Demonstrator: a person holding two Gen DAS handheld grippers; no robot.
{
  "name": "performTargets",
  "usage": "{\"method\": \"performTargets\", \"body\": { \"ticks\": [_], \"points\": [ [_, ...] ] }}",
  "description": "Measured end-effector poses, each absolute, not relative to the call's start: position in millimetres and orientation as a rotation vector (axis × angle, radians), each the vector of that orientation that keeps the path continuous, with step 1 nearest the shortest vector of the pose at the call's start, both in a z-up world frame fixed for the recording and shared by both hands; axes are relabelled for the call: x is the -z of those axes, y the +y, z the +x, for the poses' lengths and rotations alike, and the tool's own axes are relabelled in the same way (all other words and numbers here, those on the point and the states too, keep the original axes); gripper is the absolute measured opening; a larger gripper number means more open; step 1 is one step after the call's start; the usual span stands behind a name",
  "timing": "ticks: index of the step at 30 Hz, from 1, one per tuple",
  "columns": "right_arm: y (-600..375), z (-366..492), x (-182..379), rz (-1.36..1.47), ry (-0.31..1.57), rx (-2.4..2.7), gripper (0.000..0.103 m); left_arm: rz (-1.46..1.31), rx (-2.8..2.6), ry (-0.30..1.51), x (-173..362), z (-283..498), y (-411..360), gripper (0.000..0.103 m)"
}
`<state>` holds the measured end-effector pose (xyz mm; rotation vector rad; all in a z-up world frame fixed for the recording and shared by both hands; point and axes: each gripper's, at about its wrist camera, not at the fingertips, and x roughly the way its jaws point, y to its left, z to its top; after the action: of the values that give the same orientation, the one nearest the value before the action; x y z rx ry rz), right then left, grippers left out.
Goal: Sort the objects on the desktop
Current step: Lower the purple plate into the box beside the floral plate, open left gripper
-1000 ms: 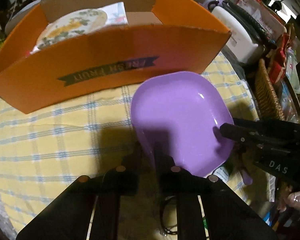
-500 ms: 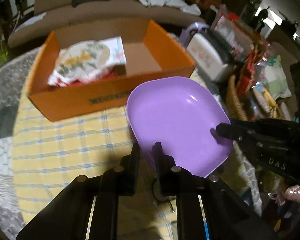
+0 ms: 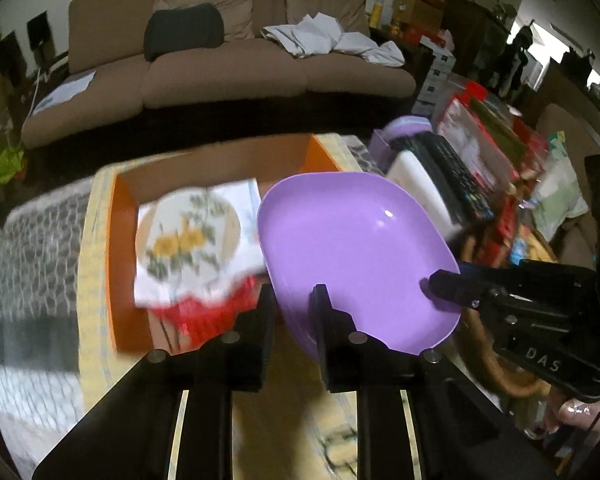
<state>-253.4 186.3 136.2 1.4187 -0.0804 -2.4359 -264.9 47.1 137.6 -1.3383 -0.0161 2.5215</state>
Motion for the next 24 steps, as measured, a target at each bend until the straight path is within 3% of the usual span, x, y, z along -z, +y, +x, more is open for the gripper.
{"method": "performTargets", "body": {
  "ticks": [8, 13, 20, 21, 23, 24],
  "points": [
    [173.4, -342.9, -73.7, 1.517, -0.005, 2.439, 0.015, -1.523, -2.457, 0.061, -63.3, -354.5, 55.2, 0.018],
    [166.3, -345.5, -37.2, 1.576, 0.080, 2.408, 0.015, -1.605, -2.361, 0.087, -15.2, -354.2, 59.3, 0.018],
    [162.2, -325.2, -28.8, 1.605, 0.156, 2.404, 0.015, -1.618, -2.353, 0.106, -4.4, -338.9, 61.6, 0.020],
    [163.1, -322.9, -28.9, 1.614, 0.145, 2.401, 0.015, -1.624, -2.360, 0.113, -5.4, -338.4, 61.4, 0.024],
    [164.1, -321.0, -29.6, 1.628, 0.144, 2.396, 0.015, -1.642, -2.402, 0.097, -9.1, -338.9, 57.4, 0.046],
    [163.9, -319.5, -29.7, 1.631, 0.146, 2.391, 0.016, -1.635, -2.413, 0.073, -11.8, -338.3, 55.1, 0.072]
  ]
}}
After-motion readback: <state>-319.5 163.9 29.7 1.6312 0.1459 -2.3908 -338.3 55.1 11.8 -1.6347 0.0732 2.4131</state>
